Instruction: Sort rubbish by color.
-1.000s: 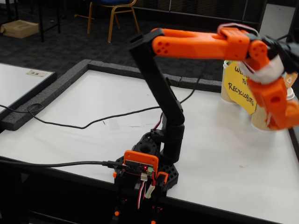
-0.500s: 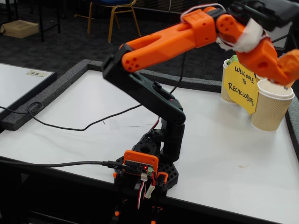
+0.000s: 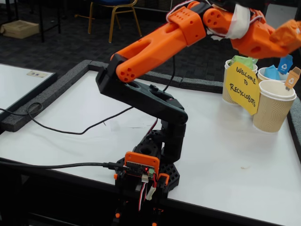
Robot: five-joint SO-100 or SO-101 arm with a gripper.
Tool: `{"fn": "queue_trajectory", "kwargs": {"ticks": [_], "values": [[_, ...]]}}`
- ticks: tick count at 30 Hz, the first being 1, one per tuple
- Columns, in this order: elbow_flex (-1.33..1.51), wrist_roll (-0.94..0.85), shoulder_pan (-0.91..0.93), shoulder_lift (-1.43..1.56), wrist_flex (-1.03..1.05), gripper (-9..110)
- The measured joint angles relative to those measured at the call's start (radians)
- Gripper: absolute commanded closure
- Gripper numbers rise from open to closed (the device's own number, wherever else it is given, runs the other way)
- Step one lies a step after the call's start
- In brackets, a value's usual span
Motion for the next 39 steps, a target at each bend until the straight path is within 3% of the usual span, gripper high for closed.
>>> {"fn": "queue_trajectory", "kwargs": {"ticks": [6, 17, 39], "values": [[0.057, 0.003, -0.044, -0.054, -0.101, 101], [0.029, 0.003, -0.083, -0.446, -0.268, 101], [-0.156, 0.003, -0.155, -0.787, -0.341, 101]]}}
